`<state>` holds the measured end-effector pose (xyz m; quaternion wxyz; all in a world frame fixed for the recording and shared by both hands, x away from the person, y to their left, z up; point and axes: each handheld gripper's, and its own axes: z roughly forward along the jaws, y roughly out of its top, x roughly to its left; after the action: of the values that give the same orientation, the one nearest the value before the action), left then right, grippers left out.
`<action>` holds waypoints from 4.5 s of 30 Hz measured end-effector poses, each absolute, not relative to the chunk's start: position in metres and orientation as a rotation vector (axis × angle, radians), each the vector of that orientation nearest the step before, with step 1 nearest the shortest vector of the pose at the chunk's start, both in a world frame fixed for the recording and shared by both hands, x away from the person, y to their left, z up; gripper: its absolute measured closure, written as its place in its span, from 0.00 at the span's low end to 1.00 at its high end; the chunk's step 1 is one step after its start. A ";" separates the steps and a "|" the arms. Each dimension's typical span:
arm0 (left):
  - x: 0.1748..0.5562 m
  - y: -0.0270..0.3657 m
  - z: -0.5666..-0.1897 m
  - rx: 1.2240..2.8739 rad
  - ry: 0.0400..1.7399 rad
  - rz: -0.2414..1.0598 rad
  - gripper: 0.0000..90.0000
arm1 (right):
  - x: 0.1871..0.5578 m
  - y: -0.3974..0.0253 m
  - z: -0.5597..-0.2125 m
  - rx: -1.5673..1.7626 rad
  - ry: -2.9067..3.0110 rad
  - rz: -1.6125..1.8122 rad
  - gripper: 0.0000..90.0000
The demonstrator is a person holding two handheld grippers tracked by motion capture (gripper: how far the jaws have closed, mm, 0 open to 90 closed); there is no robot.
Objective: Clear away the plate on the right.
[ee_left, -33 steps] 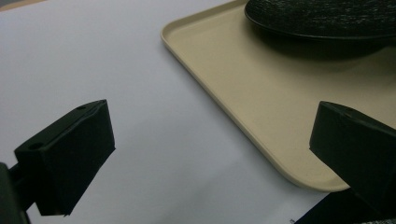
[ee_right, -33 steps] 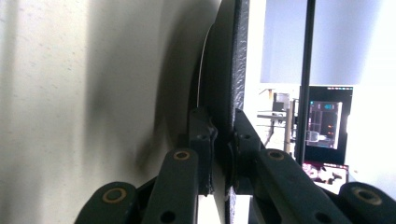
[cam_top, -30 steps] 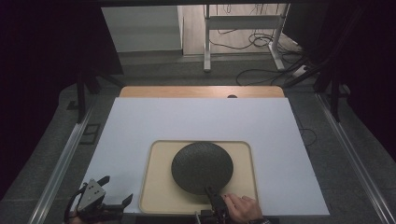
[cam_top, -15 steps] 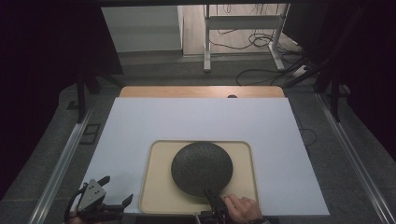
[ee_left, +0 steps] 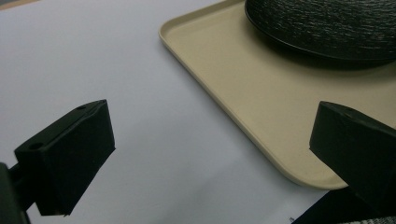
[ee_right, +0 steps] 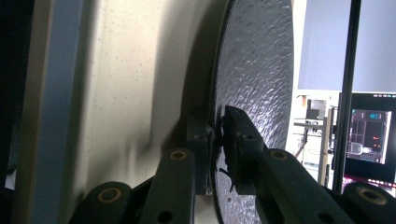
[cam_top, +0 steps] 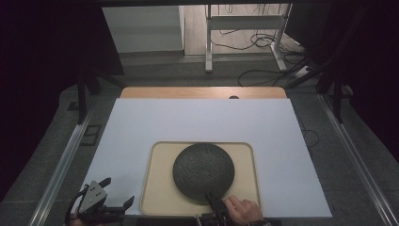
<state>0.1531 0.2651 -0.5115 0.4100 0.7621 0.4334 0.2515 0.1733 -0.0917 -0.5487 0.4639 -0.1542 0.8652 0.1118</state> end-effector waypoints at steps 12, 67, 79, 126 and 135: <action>0.153 0.264 -0.512 1.927 1.091 0.632 0.00 | 0.178 -0.093 -0.543 -0.327 2.182 0.323 0.81; 0.154 0.263 -0.513 1.941 1.086 0.633 0.00 | 0.175 -0.112 -0.519 -0.243 2.242 0.455 0.59; 0.154 0.263 -0.513 1.941 1.087 0.632 0.00 | 0.175 -0.119 -0.512 -0.204 2.229 0.482 0.55; 0.154 0.261 -0.514 1.970 1.071 0.626 0.00 | 0.222 -0.189 -0.483 0.475 2.330 0.820 0.21; 0.154 0.261 -0.514 1.967 1.074 0.628 0.00 | 0.226 -0.203 -0.484 0.558 2.332 0.840 0.12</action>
<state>0.1538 0.2611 -0.5137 0.3960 0.7759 0.4239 0.2478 0.2264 -0.2032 -0.4843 0.2962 0.2097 0.8767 0.3158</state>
